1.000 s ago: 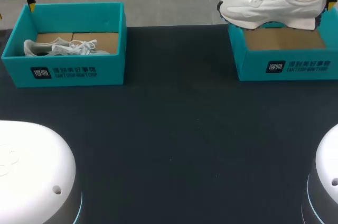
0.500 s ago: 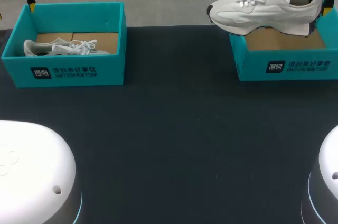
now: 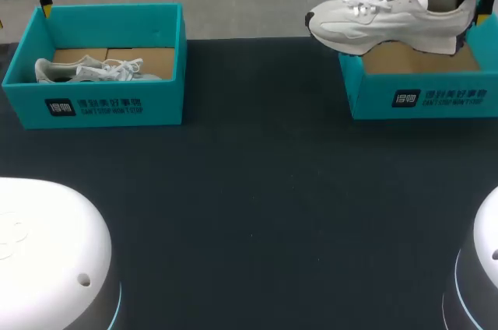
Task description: Take the shoe out of the shoebox, open the shoe tongue, remove and reinsert the insole, then place the shoe into the shoebox
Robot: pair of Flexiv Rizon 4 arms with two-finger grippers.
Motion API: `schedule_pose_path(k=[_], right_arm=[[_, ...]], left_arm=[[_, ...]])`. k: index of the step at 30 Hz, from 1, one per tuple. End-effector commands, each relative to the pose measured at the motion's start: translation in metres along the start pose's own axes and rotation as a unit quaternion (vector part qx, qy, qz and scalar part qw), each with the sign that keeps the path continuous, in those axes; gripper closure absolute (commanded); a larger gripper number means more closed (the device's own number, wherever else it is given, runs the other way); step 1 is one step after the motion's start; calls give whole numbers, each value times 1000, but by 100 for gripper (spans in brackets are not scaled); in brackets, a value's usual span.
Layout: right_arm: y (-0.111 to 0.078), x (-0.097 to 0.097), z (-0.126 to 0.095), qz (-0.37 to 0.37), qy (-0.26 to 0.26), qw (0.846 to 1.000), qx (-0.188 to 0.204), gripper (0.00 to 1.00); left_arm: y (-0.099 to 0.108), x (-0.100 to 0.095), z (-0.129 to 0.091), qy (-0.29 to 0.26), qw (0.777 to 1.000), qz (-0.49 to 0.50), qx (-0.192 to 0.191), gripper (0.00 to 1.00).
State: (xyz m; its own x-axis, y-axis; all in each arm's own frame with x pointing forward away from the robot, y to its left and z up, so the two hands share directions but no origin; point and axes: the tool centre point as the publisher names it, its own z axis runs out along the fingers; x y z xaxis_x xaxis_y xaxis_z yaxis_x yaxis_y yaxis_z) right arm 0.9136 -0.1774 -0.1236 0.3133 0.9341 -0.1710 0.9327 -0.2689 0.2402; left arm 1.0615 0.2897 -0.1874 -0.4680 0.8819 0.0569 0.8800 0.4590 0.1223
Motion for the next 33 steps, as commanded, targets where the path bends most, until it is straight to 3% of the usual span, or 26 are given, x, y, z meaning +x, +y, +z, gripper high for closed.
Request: schedule_pose_path(k=[1,6,11,22,33], right_arm=[[0,-1,-1,0,2,1000,-1,100],[-21,12,-1,-15,-62,998,-7,100],[-45,18,-10,-24,-48,999,-6,100],[-107,38,-28,-45,-31,998,38,100],[-173,60,-46,-33,-34,999,24,100]], left_arm=[[0,0,0,1,1000,0,-1,0],[0,0,0,1,1000,0,-1,0],[0,0,0,1,1000,0,-1,0],[0,0,0,1,1000,0,-1,0],[0,0,0,1,1000,0,-1,0]])
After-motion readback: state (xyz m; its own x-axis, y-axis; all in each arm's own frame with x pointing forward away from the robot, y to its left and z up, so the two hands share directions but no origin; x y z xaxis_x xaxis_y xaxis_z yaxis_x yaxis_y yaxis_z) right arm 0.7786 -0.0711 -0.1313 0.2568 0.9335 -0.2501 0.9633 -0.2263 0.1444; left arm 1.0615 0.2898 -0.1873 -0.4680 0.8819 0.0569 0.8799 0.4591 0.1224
